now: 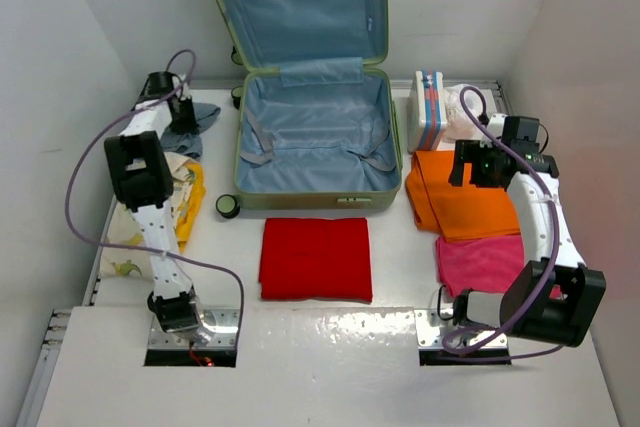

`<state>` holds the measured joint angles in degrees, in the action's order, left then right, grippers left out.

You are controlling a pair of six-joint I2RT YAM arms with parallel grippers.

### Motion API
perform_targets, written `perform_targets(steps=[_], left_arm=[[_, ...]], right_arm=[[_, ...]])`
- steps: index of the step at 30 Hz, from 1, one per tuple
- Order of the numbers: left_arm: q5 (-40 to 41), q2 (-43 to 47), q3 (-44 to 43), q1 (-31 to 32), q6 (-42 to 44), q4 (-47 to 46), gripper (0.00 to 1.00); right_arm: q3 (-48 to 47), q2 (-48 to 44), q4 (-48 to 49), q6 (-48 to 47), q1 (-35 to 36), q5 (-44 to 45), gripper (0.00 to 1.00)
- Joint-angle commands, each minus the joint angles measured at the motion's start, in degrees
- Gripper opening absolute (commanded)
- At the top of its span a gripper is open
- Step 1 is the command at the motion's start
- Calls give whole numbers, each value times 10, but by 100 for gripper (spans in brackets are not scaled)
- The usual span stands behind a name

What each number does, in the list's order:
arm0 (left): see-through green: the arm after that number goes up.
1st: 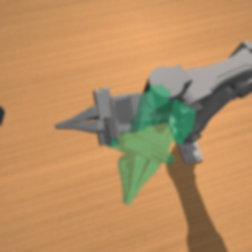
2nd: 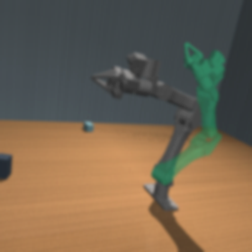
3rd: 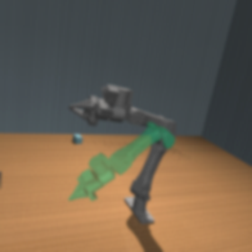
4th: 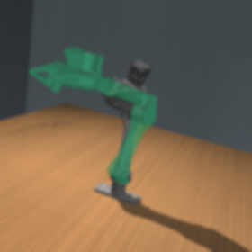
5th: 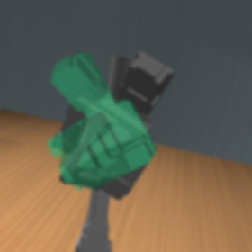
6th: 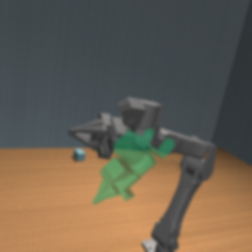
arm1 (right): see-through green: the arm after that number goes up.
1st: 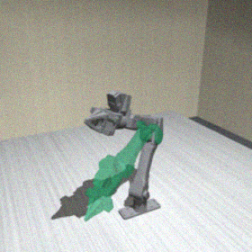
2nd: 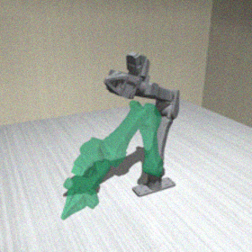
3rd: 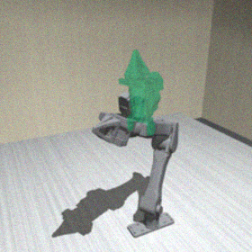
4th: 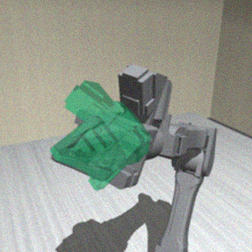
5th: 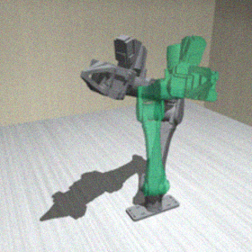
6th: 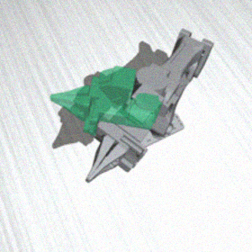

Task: Pack the luggage

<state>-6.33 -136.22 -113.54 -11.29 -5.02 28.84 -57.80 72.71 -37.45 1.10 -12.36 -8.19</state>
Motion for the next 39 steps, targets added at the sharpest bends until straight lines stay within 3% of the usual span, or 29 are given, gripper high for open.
perform_targets(steps=[1, 12, 18, 22, 25, 28, 31, 35, 39], left_arm=[[-69, 120, 62, -39, -47, -9, 0], [-54, 250, -12, -38, 16, -18, 0], [-62, 336, 75, 46, 47, -5, 0], [-55, 397, 172, 139, 3, 0, 0], [-17, 403, 193, 214, -41, -7, 0], [35, 375, 200, 264, -80, -29, 0], [69, 313, 150, 313, -94, -55, 0], [82, 176, 58, 327, -100, -66, 0], [75, 99, -12, 333, -94, -78, 0]], right_arm=[[-18, -5, 4, 9, -3, -21, 87], [15, -35, 1, 21, -2, -45, 85], [23, -56, -4, 22, -2, -47, 85], [25, -63, -10, 20, -1, -48, 85], [23, -69, -24, 18, 0, -49, 85], [23, -72, -38, 14, 0, -52, 85], [15, -73, -55, 9, -2, -50, 85], [10, -79, -69, 5, -1, -49, 85], [12, -95, -88, -2, -1, -42, 85]])
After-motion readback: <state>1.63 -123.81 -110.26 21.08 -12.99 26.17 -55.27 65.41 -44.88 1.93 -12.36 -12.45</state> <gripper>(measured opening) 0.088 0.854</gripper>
